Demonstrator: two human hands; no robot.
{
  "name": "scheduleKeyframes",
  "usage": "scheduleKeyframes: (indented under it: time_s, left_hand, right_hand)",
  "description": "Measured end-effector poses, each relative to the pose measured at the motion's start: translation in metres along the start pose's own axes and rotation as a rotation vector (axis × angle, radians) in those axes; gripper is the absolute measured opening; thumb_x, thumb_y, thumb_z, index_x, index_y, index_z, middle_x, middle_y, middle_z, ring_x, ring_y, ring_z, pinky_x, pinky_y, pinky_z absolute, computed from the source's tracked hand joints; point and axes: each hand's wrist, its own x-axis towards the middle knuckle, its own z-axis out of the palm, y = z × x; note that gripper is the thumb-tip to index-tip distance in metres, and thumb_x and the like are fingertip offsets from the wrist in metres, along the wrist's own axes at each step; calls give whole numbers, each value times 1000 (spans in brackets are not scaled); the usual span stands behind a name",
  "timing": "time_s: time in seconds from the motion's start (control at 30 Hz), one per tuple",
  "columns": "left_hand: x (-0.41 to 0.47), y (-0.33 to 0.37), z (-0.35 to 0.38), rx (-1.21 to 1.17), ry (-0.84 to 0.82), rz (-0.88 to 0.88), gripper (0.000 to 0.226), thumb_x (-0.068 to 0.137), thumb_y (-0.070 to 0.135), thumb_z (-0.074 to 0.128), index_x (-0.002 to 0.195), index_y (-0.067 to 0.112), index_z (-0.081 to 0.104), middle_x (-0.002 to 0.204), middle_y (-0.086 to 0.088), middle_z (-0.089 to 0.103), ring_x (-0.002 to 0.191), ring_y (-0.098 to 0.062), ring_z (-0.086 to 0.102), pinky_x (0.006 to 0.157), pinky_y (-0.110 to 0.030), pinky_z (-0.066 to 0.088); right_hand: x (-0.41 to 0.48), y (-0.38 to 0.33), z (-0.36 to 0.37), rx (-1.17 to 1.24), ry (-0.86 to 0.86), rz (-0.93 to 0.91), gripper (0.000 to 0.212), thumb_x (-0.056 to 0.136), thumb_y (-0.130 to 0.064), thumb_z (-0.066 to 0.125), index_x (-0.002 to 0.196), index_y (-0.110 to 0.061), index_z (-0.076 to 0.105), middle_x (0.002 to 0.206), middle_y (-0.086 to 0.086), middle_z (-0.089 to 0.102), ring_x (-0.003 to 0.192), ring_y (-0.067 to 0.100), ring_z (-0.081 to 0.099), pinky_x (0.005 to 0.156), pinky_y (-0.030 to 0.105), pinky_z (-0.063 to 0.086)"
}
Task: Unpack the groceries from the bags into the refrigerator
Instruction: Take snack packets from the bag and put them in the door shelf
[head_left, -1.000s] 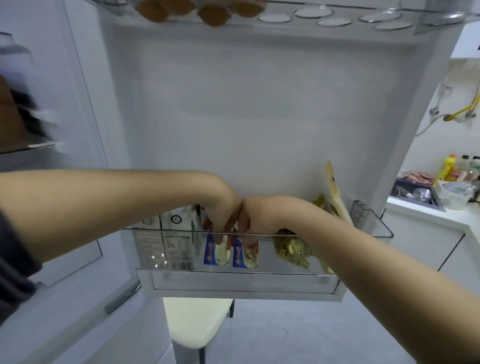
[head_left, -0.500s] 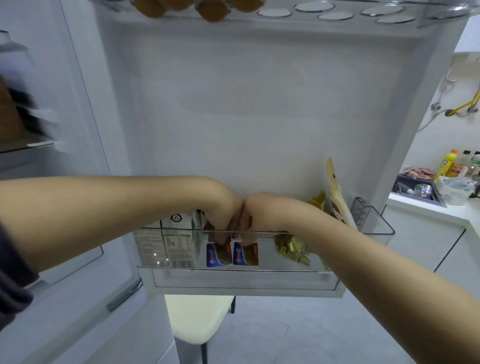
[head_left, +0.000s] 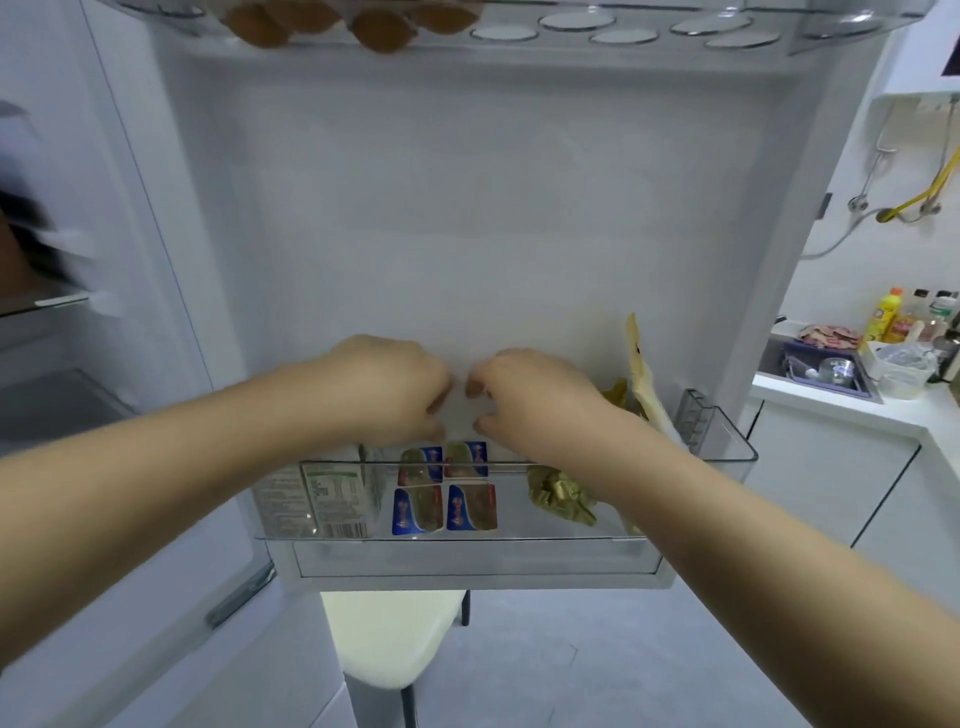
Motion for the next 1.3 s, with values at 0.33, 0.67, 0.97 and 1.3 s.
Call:
scheduleKeyframes:
  time_s: [0.33,0.67,0.97,1.3]
  left_hand:
    - [-53,53,-12,-151,572,-278,61,88,53,43,139,20,42,138,-5,49,130,-26,41,108,-44,29]
    - [-62,224,-39,-436,799,-114,69,88,50,48,148,21,31,153,-7,35,144,-27,26,117,-56,16]
    - [-65,391,-74,-580,819,205,67,91,45,52,150,23,28,156,-5,27,148,-24,16,118,-55,7]
    - [-57,582,-105,-646,684,662,64,94,45,50,149,28,23,161,-1,16,150,-20,4,120,-53,2]
  right_hand:
    - [-83,19,-26,-51,584,-170,41,81,-12,62,122,-9,62,124,13,60,111,33,57,98,35,34]
    - [-239,132,-24,-137,631,139,55,80,-25,74,132,-17,57,141,12,52,135,33,45,112,56,30]
    - [-393,225,-17,-203,564,455,60,85,-32,70,140,-21,49,144,10,49,137,30,41,114,54,25]
    - [-565,310,-4,-195,458,905,56,92,-32,60,145,-23,41,152,6,38,144,25,29,119,52,15]
